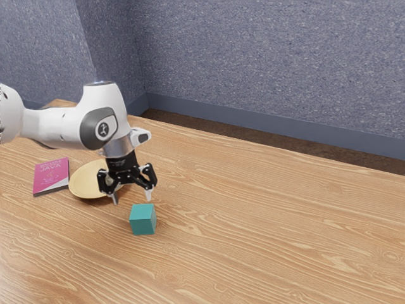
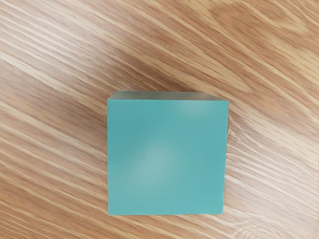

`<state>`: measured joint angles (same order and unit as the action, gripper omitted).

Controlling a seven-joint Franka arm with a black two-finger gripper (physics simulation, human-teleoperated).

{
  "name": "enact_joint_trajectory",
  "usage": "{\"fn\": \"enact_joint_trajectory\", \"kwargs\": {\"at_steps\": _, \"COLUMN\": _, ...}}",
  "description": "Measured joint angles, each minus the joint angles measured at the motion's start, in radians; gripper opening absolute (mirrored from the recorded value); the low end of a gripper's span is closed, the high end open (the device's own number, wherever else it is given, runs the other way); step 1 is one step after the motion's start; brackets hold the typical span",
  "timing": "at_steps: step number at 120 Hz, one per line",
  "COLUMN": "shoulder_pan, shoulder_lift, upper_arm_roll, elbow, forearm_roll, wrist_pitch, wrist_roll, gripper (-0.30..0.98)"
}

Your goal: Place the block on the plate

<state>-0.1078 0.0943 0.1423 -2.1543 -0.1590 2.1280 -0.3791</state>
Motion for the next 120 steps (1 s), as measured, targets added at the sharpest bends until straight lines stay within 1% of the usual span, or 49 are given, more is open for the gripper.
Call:
{"fn": "enact_joint_trajectory", "kwargs": {"at_steps": 23, "shoulder_pan": -0.033, "shoulder_lift": 0.025, "upper_arm_roll": 0.003, "elbow": -0.009, "forearm_roll": -0.001, "wrist_pitch": 0.042, "wrist_roll": -0.034, "gripper": 0.69}}
{"fn": "enact_joint_trajectory", "kwargs": {"at_steps": 58, "shoulder_pan": -0.029, "shoulder_lift": 0.082, "upper_arm_roll": 0.003, "elbow": -0.018, "forearm_roll": 0.0, "wrist_pitch": 0.118, "wrist_roll": -0.052, "gripper": 0.69}}
{"fn": "enact_joint_trajectory", "kwargs": {"at_steps": 97, "shoulder_pan": -0.015, "shoulder_lift": 0.152, "upper_arm_roll": 0.003, "elbow": -0.008, "forearm_roll": -0.003, "wrist_pitch": 0.159, "wrist_roll": -0.053, "gripper": 0.69}}
{"fn": "enact_joint_trajectory", "kwargs": {"at_steps": 109, "shoulder_pan": -0.016, "shoulder_lift": 0.165, "upper_arm_roll": 0.003, "elbow": -0.002, "forearm_roll": -0.001, "wrist_pitch": 0.168, "wrist_roll": -0.049, "gripper": 0.65}}
{"fn": "enact_joint_trajectory", "kwargs": {"at_steps": 120, "shoulder_pan": -0.018, "shoulder_lift": 0.174, "upper_arm_roll": 0.003, "elbow": 0.005, "forearm_roll": 0.001, "wrist_pitch": 0.174, "wrist_roll": -0.043, "gripper": 0.59}}
